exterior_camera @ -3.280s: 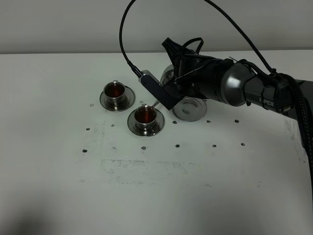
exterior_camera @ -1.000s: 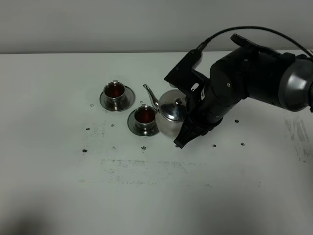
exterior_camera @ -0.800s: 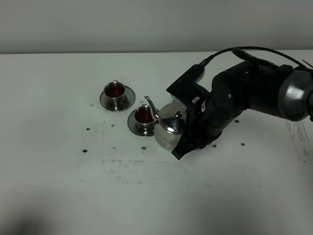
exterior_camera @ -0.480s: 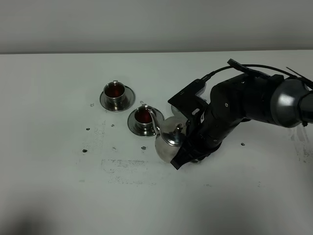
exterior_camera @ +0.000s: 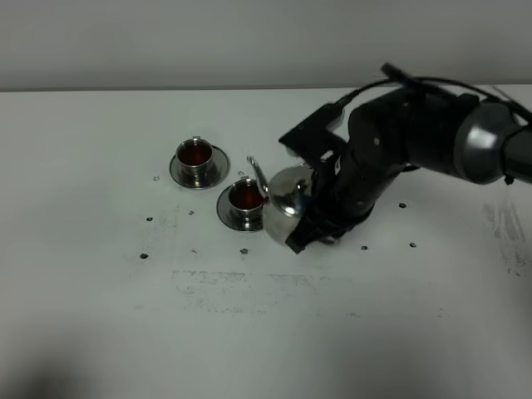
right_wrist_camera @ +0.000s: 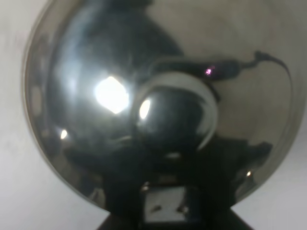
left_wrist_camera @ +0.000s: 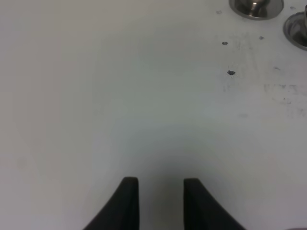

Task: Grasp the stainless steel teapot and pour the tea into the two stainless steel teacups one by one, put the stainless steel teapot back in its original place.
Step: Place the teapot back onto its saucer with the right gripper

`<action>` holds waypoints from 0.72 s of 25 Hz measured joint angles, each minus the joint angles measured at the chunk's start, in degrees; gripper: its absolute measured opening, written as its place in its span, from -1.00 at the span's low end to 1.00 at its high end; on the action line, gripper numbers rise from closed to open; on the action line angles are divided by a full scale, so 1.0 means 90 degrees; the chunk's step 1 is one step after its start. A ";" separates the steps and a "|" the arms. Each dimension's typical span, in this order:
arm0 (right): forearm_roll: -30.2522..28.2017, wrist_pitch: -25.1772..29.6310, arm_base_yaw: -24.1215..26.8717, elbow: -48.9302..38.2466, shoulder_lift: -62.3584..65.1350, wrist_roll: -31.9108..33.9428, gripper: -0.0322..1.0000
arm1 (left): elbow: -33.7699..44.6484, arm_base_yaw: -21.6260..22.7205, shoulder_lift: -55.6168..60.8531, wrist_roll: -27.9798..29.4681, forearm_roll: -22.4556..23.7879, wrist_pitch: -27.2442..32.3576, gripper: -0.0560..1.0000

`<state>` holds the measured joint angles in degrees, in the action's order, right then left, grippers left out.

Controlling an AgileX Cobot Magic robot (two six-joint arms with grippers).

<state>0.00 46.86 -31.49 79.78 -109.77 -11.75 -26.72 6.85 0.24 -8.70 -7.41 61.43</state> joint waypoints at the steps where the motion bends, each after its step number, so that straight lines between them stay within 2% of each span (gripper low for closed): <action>1: -0.0072 0.0077 0.0098 0.0222 0.0000 0.0033 -0.59 | 0.0000 0.0000 0.0000 0.0000 0.0000 0.0000 -0.35; 8: -0.0090 0.0341 0.0819 0.1203 -0.0332 0.0150 -0.59 | 0.0000 0.0000 0.0000 0.0000 0.0000 0.0000 -0.35; 18: 0.0090 0.0425 0.0887 0.1630 -0.1170 0.0286 -0.59 | 0.0000 0.0000 0.0000 0.0000 0.0000 0.0000 -0.35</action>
<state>0.81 50.69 -23.50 94.44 -120.30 -9.18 -26.72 6.85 0.24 -8.70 -7.41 61.43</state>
